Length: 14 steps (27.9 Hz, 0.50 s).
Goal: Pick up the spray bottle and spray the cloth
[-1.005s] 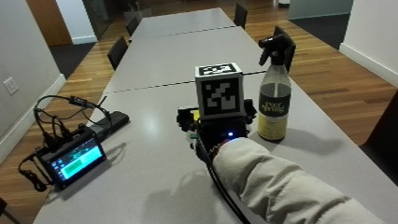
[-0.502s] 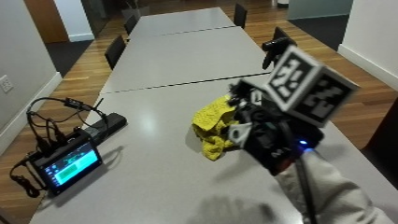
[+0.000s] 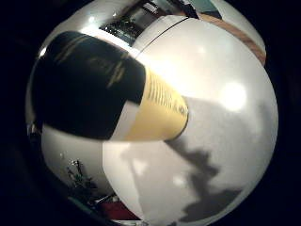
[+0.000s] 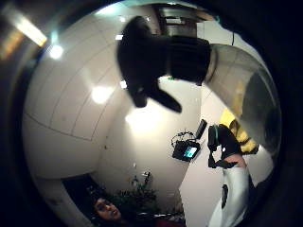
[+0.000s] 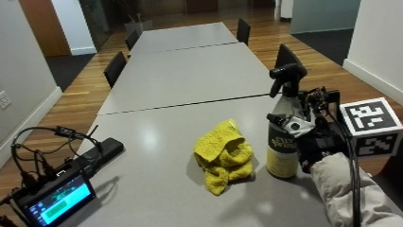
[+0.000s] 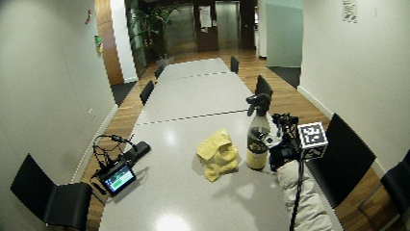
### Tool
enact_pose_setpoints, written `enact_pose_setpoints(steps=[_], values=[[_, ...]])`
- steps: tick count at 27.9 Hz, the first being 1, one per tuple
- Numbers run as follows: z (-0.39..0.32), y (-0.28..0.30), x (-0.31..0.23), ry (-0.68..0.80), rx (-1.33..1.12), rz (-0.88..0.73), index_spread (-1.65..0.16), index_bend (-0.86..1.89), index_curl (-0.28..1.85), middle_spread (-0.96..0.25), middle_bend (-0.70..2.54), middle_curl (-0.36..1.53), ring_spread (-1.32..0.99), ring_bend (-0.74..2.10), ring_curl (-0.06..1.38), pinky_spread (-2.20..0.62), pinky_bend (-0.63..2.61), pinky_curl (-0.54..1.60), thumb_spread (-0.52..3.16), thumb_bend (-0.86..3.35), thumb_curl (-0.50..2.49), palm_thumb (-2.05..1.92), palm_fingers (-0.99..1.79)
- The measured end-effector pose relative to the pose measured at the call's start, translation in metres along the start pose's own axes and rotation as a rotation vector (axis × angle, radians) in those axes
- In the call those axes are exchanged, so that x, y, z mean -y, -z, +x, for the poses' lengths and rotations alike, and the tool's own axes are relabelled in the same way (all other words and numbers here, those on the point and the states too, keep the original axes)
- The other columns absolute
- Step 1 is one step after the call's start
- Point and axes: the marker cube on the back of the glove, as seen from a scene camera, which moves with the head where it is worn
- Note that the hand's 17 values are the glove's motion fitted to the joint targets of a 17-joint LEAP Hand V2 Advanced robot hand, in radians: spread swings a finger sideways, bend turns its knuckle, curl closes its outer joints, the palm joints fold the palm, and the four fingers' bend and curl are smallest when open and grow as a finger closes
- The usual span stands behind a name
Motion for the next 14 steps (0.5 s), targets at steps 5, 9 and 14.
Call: enact_pose_setpoints(steps=[5,9,14], values=[[0.017,0.004,-0.008,-0.042,0.04,0.008,-0.26,0.26,0.36,-0.01,0.44,0.37,-0.01,0.39,0.29,0.14,0.18,0.18,0.88,0.38,0.43,0.87,0.53],[0.008,0.009,-0.022,-0.065,0.103,0.073,-0.25,0.24,0.38,-0.03,0.4,0.37,-0.02,0.43,0.32,0.13,0.23,0.23,0.83,0.36,0.46,0.92,0.68],[-0.01,0.028,-0.01,0.003,0.112,0.16,-0.25,0.18,0.39,-0.04,0.34,0.38,-0.04,0.48,0.37,0.1,0.26,0.27,0.77,0.31,0.49,0.96,0.74]])
